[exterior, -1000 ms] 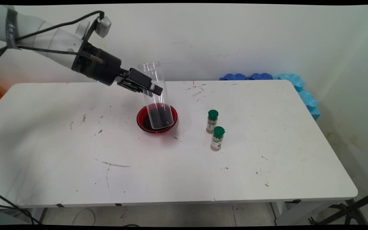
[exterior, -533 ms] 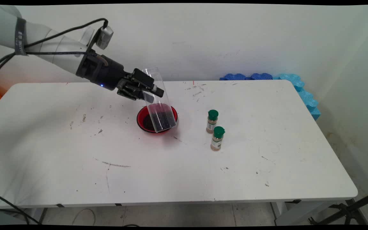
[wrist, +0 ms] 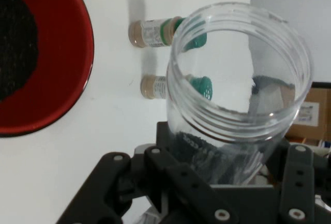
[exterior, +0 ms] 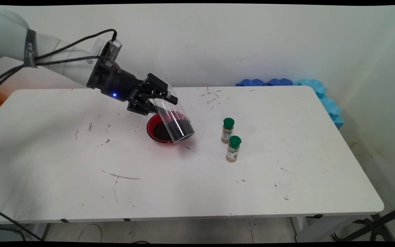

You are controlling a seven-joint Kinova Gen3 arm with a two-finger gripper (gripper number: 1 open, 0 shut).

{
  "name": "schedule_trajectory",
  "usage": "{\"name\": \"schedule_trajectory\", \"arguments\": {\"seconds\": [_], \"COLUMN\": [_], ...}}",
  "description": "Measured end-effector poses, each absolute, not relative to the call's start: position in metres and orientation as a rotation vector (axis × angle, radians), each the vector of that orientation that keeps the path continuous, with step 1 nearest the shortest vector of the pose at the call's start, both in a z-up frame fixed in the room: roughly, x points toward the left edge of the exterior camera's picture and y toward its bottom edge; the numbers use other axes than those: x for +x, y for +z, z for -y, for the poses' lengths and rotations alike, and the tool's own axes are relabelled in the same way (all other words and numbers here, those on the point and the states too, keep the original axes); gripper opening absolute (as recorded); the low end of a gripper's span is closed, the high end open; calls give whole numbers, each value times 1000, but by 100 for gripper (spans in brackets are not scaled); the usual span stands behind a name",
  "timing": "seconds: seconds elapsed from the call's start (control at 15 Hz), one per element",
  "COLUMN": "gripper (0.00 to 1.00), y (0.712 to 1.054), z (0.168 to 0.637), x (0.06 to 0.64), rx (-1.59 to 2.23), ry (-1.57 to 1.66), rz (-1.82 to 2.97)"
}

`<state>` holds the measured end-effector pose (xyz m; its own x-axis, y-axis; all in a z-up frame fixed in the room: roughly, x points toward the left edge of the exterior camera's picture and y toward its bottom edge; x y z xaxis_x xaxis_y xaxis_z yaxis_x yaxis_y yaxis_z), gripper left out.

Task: Pour the black seasoning powder in the red bowl

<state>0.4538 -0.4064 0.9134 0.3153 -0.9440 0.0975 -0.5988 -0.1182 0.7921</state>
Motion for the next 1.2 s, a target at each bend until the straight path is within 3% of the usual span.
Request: {"name": "schedule_trajectory", "arguments": {"seconds": [1.2], "gripper": [0], "y": [886], "z": [404], "x": [443], "rx": [2120], "ry": [-894], "rz": [865]}}
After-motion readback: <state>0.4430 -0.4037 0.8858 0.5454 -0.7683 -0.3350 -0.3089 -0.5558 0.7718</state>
